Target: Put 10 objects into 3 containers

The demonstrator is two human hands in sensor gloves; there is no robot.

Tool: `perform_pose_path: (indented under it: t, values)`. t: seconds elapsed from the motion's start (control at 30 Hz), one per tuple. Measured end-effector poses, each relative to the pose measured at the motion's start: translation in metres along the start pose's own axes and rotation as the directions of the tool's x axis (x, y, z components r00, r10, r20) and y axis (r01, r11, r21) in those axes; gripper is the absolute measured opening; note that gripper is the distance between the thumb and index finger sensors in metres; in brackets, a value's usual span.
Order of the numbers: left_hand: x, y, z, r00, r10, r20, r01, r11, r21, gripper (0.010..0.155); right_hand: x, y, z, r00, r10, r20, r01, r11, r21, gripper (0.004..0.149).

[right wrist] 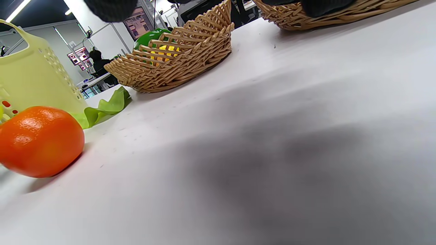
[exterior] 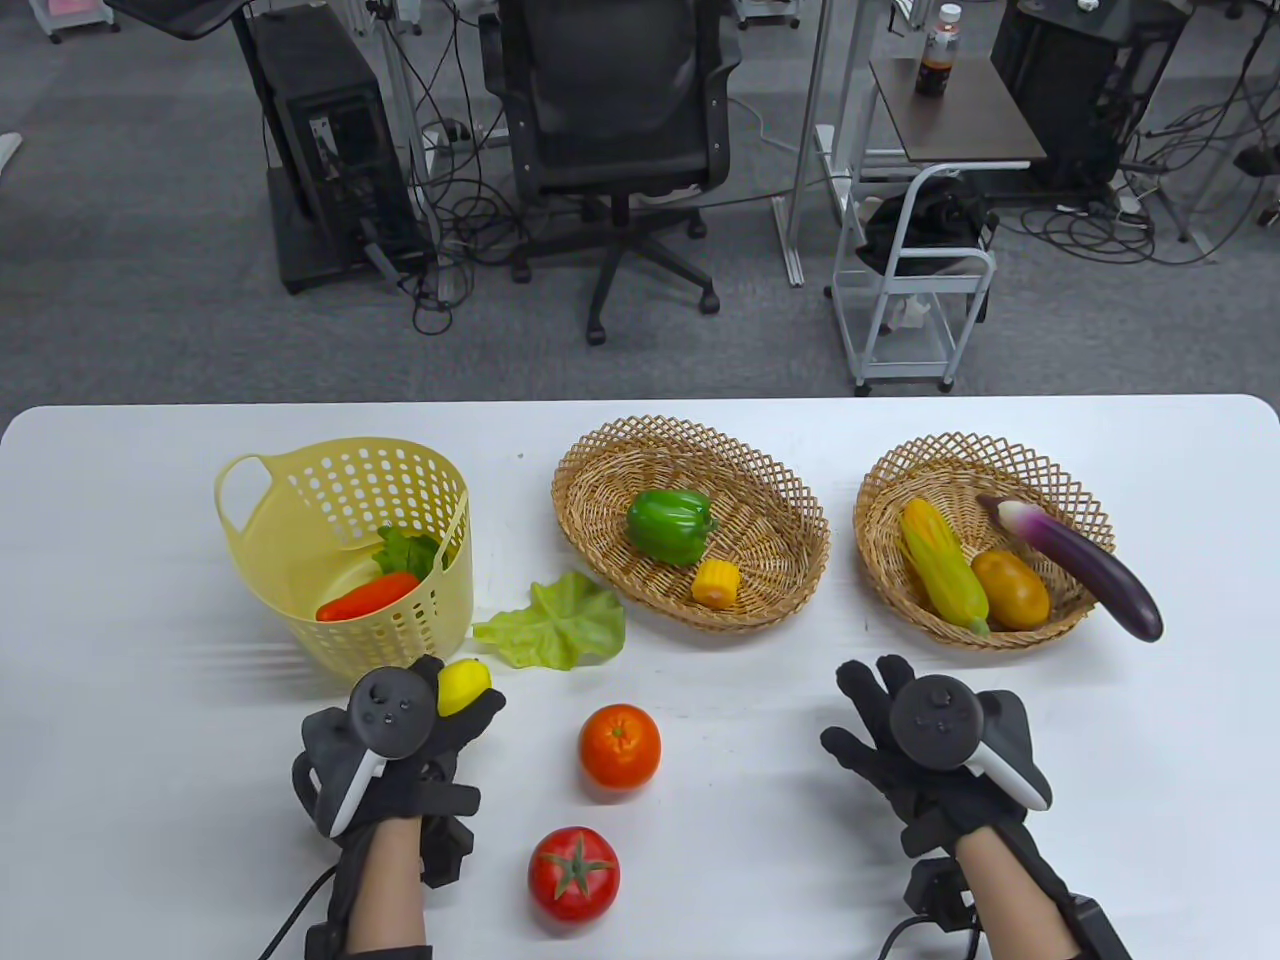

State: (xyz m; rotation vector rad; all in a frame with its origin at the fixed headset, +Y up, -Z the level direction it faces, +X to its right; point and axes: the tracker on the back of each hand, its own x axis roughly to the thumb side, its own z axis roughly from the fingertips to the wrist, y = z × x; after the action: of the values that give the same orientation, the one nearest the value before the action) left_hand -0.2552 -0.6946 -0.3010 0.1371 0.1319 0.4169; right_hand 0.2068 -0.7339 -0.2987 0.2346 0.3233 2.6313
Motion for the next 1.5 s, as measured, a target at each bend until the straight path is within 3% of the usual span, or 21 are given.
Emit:
perform_pose_path:
  t: [0.1,0.2,0.43,0.7,1.17,1.33,1.5]
  values:
    - [0.011,0.031,0.009,0.996,0.039,0.075,-0.049,0.988,0.148,0.083,0.0,-0.001,0.001,1.0,-0.006,0.005,0.006,1.0,-0.006,0.074]
    - [0.012,0.051,0.009,0.995,0.053,0.078,-0.074,0.955,0.288,0.083,0.0,0.0,0.0,1.0,-0.008,0.003,0.008,1.0,0.001,0.075]
    - [-0.001,0.069,-0.005,0.99,0.137,0.04,-0.142,0.909,0.392,0.083,-0.001,-0.003,0.001,1.0,-0.027,-0.004,0.027,1.0,-0.005,0.076]
    - [-0.012,0.073,-0.029,0.991,0.122,-0.051,-0.093,0.917,0.389,0.082,-0.004,0.0,-0.001,0.999,-0.02,-0.027,0.02,1.0,0.017,0.076]
    - [-0.024,0.054,-0.039,0.98,0.16,-0.114,-0.118,0.943,0.312,0.083,-0.005,-0.001,-0.002,0.999,-0.032,-0.036,0.033,0.999,0.029,0.075]
    - [-0.022,0.056,-0.029,0.992,0.098,-0.073,-0.069,0.942,0.33,0.088,-0.006,-0.002,-0.002,0.999,-0.035,-0.033,0.036,0.999,0.029,0.076]
    - [-0.018,0.059,-0.003,1.0,-0.008,0.024,-0.001,0.933,0.36,0.089,-0.006,-0.003,-0.001,0.999,-0.044,-0.026,0.045,0.999,0.027,0.076]
